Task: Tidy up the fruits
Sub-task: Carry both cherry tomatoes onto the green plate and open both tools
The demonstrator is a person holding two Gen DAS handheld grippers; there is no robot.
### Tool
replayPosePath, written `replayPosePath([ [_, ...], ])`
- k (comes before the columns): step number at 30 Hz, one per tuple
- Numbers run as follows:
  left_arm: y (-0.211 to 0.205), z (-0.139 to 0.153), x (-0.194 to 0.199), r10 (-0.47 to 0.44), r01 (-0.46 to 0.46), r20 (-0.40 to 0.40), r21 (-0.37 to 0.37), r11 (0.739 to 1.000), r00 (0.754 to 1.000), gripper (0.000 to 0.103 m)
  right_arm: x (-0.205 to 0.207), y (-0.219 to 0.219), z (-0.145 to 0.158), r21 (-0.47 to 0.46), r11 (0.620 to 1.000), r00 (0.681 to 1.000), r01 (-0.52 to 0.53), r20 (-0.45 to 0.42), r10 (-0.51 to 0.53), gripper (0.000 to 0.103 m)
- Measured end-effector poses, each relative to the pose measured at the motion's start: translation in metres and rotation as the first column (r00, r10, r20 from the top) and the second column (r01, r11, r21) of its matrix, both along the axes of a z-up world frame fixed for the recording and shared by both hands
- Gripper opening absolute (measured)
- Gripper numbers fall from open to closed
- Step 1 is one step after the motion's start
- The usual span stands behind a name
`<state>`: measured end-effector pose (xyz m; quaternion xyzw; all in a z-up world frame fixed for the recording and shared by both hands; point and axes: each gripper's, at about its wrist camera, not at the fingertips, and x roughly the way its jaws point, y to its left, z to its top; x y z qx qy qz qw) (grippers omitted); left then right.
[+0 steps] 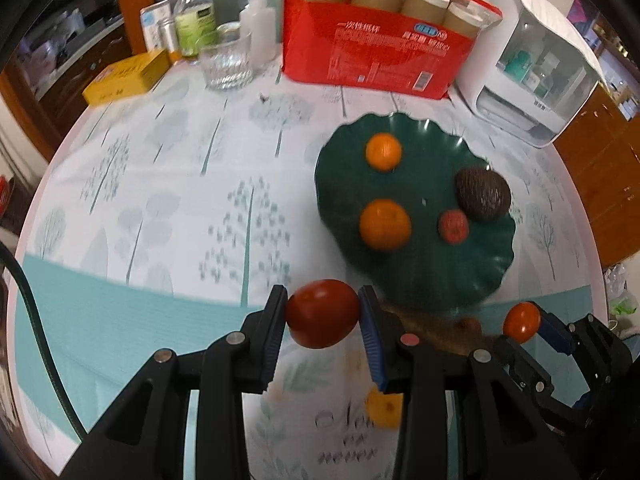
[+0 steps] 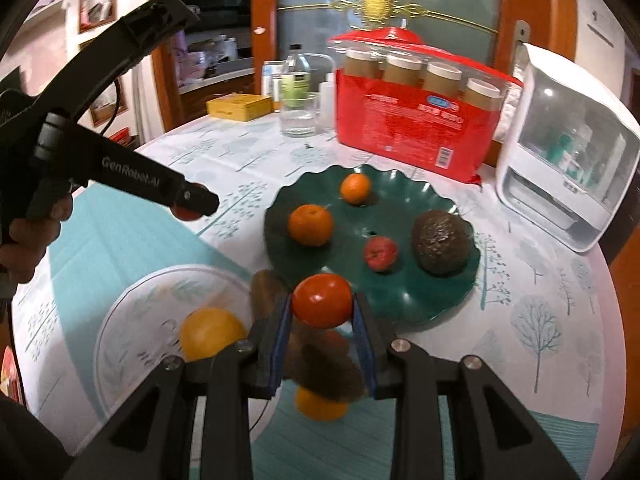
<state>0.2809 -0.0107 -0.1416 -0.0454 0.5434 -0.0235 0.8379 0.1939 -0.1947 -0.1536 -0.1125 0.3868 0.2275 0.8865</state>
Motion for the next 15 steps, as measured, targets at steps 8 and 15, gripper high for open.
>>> replayPosePath([
  [8, 0.0, -0.009, 0.05, -0.05, 0.051, 0.029, -0.034, 0.998, 0.998, 0.035, 0.029, -0.001, -0.013, -0.014, 0.995, 0.995, 0.098, -0.016, -0.098, 0.03],
  [15, -0.002, -0.028, 0.08, -0.082, 0.084, 0.031, -0.101, 0.991, 0.996, 0.035, 0.049, -0.001, -0.026, -0.029, 0.987, 0.986, 0.157, -0.046, -0.158, 0.03],
])
